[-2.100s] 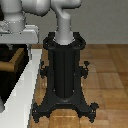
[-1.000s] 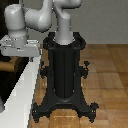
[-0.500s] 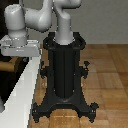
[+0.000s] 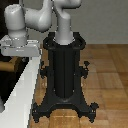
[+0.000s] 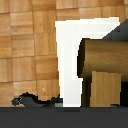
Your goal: Open the door by pressing down and pulling on the handle.
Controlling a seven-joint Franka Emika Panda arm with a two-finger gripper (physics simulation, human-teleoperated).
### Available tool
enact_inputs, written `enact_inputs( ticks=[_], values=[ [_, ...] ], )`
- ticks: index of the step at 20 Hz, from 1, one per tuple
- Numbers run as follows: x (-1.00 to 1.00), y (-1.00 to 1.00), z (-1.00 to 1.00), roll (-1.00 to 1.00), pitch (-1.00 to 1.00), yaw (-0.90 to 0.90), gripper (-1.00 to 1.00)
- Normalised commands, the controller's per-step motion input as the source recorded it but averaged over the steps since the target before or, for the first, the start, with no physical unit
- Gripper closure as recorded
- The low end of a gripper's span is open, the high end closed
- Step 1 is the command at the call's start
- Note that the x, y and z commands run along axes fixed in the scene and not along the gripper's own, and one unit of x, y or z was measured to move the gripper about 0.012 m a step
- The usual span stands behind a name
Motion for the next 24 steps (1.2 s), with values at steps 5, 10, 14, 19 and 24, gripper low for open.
enact_inputs(
  ticks=[5, 10, 14, 19, 24],
  values=[
    [0.00, 0.00, -0.40, 0.00, -0.06, 0.00, 1.00],
    [0.00, 0.00, -0.60, 0.00, -0.12, 0.00, 1.00],
    [0.00, 0.00, -0.75, 0.00, -0.11, 0.00, 1.00],
    [0.00, 0.00, -0.40, 0.00, -0.09, 0.00, 1.00],
    [0.00, 0.00, -0.20, 0.00, -0.12, 0.00, 1.00]
  ],
)
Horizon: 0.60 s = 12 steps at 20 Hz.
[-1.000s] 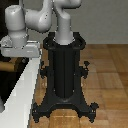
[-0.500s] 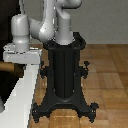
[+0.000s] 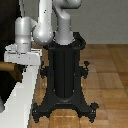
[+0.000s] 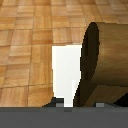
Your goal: Open the door by pressing down and pulling on the handle.
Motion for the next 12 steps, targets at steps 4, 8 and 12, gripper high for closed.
enact_inputs(
  ticks=[4, 8, 12],
  values=[
    [0.00, 0.50, 0.00, 0.00, 0.00, 0.00, 1.00],
    [0.00, 1.00, 0.00, 0.00, 0.00, 0.00, 1.00],
    [0.00, 1.00, 0.00, 0.00, 0.00, 0.00, 1.00]
  ],
)
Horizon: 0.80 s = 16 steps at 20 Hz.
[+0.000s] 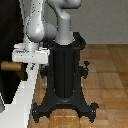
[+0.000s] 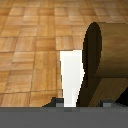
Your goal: Open the door by pressing down and pulling on the handle.
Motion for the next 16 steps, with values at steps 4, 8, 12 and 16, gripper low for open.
enact_inputs(
  ticks=[4, 8, 12, 16],
  values=[
    [0.00, 1.00, 0.00, 0.00, 0.00, 0.00, 1.00],
    [0.00, 1.00, -0.75, 0.00, 0.00, 0.00, 1.00],
    [0.00, 0.25, -0.25, 0.00, 0.00, 0.00, 1.00],
    [0.00, 0.25, -0.75, 0.00, 0.00, 0.00, 1.00]
  ],
)
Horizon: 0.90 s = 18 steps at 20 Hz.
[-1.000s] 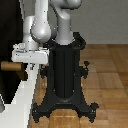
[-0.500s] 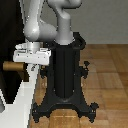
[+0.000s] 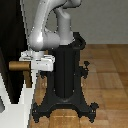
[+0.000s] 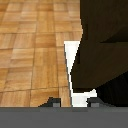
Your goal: Open the door by pressing down and pulling on the handle.
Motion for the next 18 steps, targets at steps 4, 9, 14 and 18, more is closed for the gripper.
enact_inputs(
  ticks=[4, 9, 14, 18],
  values=[
    [0.00, 0.25, -0.50, 0.00, 0.00, 0.00, 1.00],
    [0.00, 0.20, -0.20, 0.00, 0.00, 0.00, 1.00],
    [0.00, 0.40, 0.00, 0.00, 0.00, 0.00, 1.00],
    [0.00, 1.00, 0.00, 0.00, 0.00, 0.00, 1.00]
  ],
)
